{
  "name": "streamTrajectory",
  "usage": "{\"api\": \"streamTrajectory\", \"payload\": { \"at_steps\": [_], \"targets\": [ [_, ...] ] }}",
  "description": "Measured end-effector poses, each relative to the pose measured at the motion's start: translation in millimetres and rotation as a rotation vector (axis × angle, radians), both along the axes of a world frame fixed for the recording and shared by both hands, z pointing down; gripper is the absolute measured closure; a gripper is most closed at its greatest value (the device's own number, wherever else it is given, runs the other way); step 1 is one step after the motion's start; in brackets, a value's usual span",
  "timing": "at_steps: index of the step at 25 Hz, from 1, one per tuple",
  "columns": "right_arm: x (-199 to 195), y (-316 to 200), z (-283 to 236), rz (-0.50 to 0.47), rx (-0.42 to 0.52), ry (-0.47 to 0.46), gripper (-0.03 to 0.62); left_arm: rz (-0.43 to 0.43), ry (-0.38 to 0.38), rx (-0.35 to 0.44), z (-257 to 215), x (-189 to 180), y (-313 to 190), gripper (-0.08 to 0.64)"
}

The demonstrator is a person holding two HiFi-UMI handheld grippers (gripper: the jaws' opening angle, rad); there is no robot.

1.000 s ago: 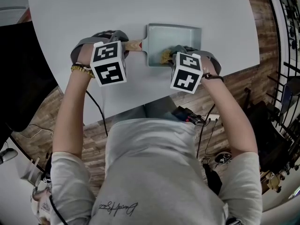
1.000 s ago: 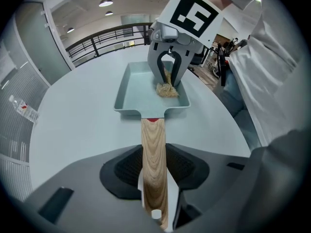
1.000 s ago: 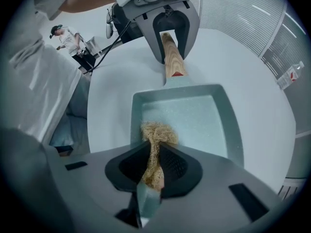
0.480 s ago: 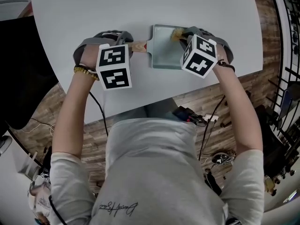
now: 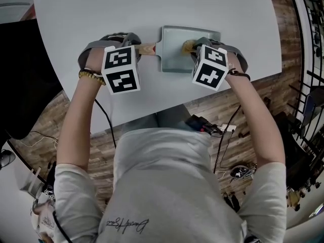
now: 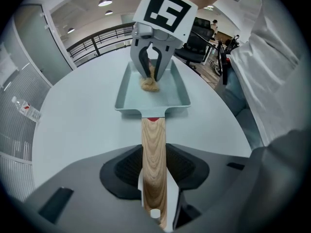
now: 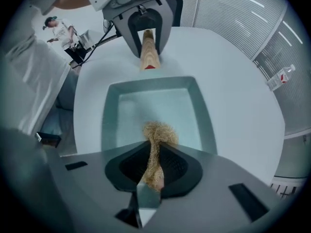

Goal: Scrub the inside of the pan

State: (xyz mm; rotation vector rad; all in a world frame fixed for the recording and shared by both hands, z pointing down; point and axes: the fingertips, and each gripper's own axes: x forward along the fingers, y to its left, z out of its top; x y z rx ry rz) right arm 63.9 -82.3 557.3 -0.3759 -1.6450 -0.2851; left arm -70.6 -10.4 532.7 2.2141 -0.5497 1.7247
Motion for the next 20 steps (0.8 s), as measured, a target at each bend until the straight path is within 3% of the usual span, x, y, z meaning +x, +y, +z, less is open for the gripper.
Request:
{"api": "streamTrajectory", "payload": {
  "at_steps": [8,20],
  "targets": [
    [23.9,43.0,-0.4,0.007,-0.147,0.076,0.525,-0.001,-0.012,0.007,1.4,-3.1,-2.3,0.405],
    [28.6,50.5,-1.3,0.008,-0.155,0.054,0.525,0.040,-0.018,-0.009,2.4,0.0,1.6,0.405]
  ]
}}
